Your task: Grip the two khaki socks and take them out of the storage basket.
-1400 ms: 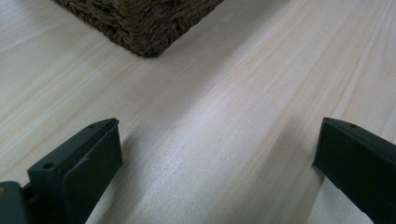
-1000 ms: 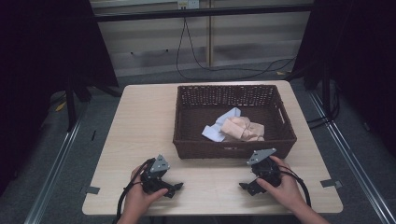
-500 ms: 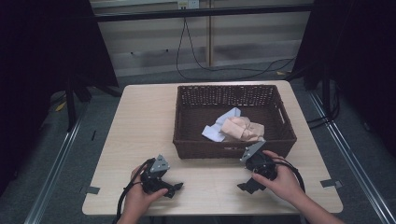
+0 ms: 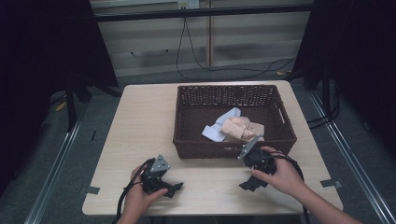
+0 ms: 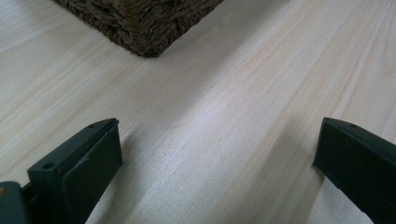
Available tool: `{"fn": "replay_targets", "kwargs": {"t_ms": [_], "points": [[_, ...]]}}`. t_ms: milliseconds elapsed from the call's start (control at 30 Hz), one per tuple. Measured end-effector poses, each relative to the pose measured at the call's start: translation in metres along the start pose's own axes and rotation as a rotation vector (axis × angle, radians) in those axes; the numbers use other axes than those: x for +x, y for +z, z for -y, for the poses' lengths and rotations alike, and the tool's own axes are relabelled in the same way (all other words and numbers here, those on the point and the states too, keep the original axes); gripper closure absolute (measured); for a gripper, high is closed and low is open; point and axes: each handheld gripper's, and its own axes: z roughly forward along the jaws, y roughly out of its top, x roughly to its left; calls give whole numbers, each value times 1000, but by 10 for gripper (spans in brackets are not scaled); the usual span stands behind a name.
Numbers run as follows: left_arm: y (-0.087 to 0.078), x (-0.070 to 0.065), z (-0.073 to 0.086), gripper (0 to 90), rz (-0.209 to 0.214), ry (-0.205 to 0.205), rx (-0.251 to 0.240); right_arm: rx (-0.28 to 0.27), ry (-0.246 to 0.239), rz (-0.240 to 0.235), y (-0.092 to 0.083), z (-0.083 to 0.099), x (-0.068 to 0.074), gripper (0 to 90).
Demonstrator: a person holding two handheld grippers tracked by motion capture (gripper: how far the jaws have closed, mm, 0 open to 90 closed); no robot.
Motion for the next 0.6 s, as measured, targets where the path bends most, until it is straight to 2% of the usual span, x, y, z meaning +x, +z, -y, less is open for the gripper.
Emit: {"fn": "replay_targets", "kwargs": {"t_ms": [267, 600], "points": [[0, 0, 0, 3, 0, 1, 1, 40, -19, -1, -10, -10, 0, 54], [0, 0, 0, 3, 0, 1, 1, 64, -37, -33, -26, -25, -4, 58]]}}
